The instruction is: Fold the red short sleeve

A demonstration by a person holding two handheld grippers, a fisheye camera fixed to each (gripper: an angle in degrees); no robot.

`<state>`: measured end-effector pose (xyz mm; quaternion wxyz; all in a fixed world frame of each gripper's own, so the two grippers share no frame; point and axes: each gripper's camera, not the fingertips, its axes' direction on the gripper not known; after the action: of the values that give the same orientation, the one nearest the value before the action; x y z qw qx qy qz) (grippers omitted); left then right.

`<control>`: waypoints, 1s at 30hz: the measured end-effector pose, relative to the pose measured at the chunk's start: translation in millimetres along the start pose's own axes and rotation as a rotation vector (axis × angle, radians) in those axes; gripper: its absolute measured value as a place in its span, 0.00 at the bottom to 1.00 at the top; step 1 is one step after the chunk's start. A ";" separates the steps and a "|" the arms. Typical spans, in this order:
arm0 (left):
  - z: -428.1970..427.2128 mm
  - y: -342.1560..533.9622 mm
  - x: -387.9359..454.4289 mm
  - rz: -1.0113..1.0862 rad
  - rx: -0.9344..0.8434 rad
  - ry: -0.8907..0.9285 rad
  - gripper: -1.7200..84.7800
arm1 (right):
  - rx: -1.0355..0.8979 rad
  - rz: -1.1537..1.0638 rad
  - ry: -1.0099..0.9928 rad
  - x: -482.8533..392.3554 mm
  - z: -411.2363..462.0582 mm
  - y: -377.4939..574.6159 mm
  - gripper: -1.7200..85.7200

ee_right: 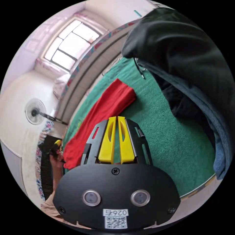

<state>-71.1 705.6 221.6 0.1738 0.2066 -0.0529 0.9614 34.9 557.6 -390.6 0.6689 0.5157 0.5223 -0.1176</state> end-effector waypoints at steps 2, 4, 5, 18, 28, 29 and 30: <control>42.0 -38.3 -9.8 0.002 -0.015 0.036 0.04 | 0.058 0.061 -0.062 11.7 -18.5 -5.4 0.08; 92.8 -85.6 -19.9 -0.006 -0.034 0.044 0.09 | 0.076 0.102 -0.079 19.1 -24.5 -11.1 0.10; 104.2 -96.7 -21.7 -0.007 -0.039 0.037 0.10 | 0.074 0.110 -0.093 22.6 -26.2 -15.7 0.11; 322.3 -239.7 -33.7 0.120 -0.492 -0.255 0.22 | 0.055 0.048 -0.134 39.3 -33.2 -30.0 0.14; 333.0 -270.3 -40.8 0.235 -0.622 -0.093 0.04 | 0.038 0.091 -0.350 98.3 -41.2 -12.9 0.02; 331.0 -271.3 -43.1 0.231 -0.615 -0.082 0.04 | 0.055 0.082 -0.336 101.8 -49.7 -5.2 0.01; 325.0 -272.9 -48.7 0.213 -0.592 -0.054 0.04 | 0.059 0.073 -0.328 102.2 -53.3 -1.9 0.01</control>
<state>190.8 888.9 505.0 0.1230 0.1658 -0.3564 0.9113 46.5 639.1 -471.4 0.7335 0.5276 0.3836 -0.1912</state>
